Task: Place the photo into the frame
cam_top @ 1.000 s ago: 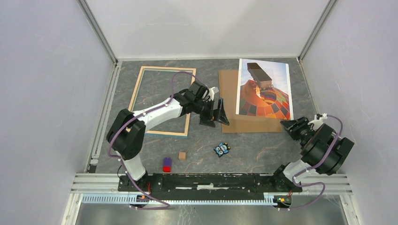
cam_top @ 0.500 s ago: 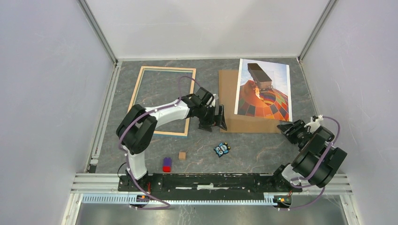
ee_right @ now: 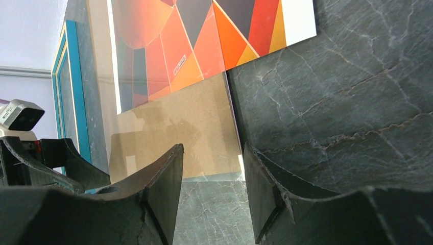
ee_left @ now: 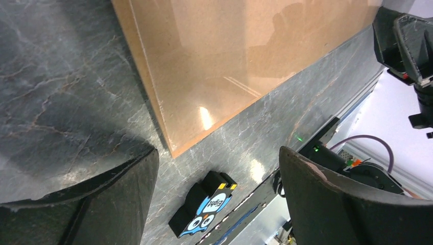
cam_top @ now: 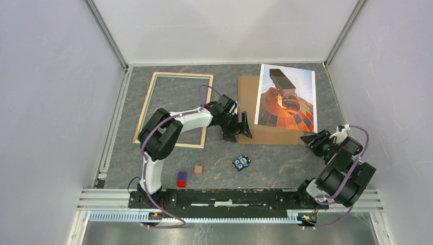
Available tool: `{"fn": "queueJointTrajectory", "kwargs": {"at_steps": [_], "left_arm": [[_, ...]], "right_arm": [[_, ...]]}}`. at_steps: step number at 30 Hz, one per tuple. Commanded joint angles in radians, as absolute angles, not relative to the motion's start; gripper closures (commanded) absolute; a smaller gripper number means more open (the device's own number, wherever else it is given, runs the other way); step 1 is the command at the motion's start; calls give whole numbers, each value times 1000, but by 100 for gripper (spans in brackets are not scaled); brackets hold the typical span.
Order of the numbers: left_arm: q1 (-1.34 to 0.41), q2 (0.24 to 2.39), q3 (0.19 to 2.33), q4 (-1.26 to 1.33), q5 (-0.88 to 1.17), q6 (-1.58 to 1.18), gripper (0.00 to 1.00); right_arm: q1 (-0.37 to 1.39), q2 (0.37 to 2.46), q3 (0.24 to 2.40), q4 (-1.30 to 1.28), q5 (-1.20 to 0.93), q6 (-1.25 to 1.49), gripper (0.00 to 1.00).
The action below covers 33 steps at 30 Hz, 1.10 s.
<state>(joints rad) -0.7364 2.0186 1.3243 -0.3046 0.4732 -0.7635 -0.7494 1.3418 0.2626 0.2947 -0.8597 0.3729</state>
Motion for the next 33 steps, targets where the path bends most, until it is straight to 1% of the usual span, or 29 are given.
{"fn": "queueJointTrajectory", "kwargs": {"at_steps": [1, 3, 6, 9, 10, 14, 18, 24, 27, 33], "left_arm": [[-735, 2062, 1330, -270, 455, -827, 7], [-735, 2057, 1308, -239, 466, -841, 7], [-734, 2053, 1291, -233, 479, -838, 7], [-735, 2040, 1275, -239, 479, -828, 7], [-735, 2036, 1270, -241, 480, -827, 7], [-736, 2028, 1264, -217, 510, -839, 7], [-735, 2035, 1272, -219, 521, -846, 7], [-735, 2029, 1261, -208, 525, -856, 7], [-735, 2024, 1248, -204, 520, -856, 7], [-735, 2032, 1236, -170, 537, -882, 7]], "right_arm": [[-737, 1303, 265, 291, -879, 368, 47], [-727, 1284, 268, 269, -857, 363, 46], [-708, 1254, 313, 138, -726, 296, 38], [-707, 1227, 362, 8, -579, 228, 34], [-706, 1220, 367, -22, -561, 215, 34], [-703, 1198, 318, -7, -643, 234, 33], [-698, 1198, 275, 85, -745, 285, 33], [-697, 1214, 289, 84, -747, 277, 33], [-697, 1213, 272, 119, -794, 318, 33], [-695, 1157, 260, 144, -828, 385, 33]]}}
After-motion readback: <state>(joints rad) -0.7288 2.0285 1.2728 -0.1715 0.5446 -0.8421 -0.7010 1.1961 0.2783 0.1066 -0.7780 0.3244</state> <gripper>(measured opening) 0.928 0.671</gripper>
